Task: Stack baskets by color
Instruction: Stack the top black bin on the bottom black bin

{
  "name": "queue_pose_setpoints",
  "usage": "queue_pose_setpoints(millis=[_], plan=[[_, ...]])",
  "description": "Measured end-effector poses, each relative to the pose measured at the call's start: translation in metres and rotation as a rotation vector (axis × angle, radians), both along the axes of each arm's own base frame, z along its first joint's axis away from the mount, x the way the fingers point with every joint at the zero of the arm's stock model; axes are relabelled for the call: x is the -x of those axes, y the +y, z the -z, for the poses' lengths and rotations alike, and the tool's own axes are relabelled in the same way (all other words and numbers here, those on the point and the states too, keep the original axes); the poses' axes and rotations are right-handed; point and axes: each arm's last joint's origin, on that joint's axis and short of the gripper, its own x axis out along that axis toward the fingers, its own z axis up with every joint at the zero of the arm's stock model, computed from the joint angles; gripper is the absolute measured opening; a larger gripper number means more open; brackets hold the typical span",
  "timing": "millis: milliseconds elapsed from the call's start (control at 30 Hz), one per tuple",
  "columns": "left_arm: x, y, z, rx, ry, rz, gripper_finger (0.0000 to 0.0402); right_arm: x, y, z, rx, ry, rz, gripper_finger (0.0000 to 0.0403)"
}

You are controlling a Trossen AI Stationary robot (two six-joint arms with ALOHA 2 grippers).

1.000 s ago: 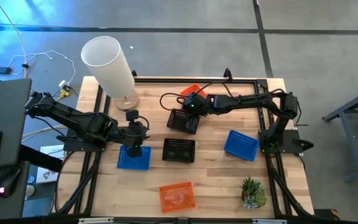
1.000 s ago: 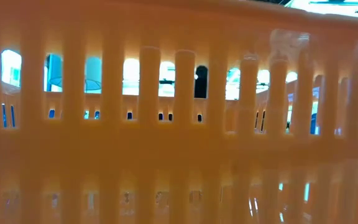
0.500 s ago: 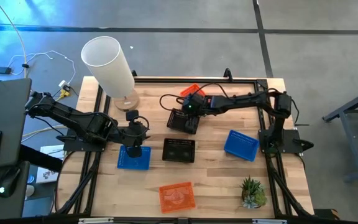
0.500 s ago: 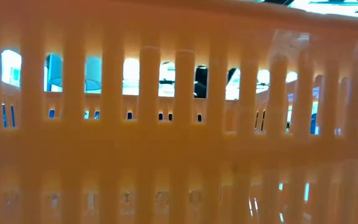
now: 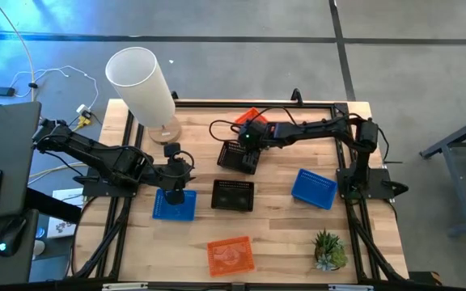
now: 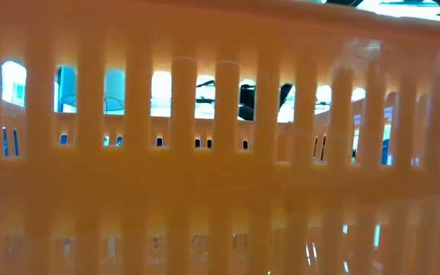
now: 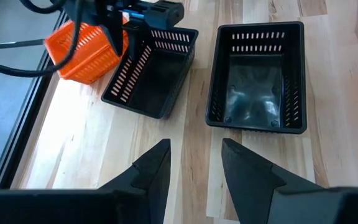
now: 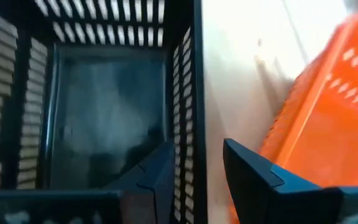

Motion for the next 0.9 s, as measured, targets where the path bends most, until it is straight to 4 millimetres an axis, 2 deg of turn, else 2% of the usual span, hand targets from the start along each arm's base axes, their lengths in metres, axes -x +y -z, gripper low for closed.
queue_pose_setpoints(millis=[167,300,433,600,767,900], plan=[[0.000,0.000,0.000,0.000,0.000,0.000,0.0131,-0.002,0.000,0.014,-0.016,0.040,-0.001,0.0122],[0.000,0.000,0.000,-0.001,0.002,0.000,0.0131,-0.002,0.001,0.014,-0.013,0.036,0.004,0.0116],[0.000,0.000,0.000,-0.001,0.003,0.001,0.0131,-0.002,0.001,0.014,-0.013,0.037,0.005,0.0082],[0.000,0.000,0.000,-0.001,0.002,0.001,0.0131,-0.002,0.000,0.014,-0.015,0.035,0.008,0.0013],[0.000,0.000,0.000,-0.001,0.002,0.001,0.0131,-0.002,-0.001,0.013,-0.007,0.036,0.015,0.0011],[0.000,0.000,0.000,0.004,0.000,-0.005,0.0131,0.001,-0.002,0.003,0.010,0.018,0.026,0.0003]])
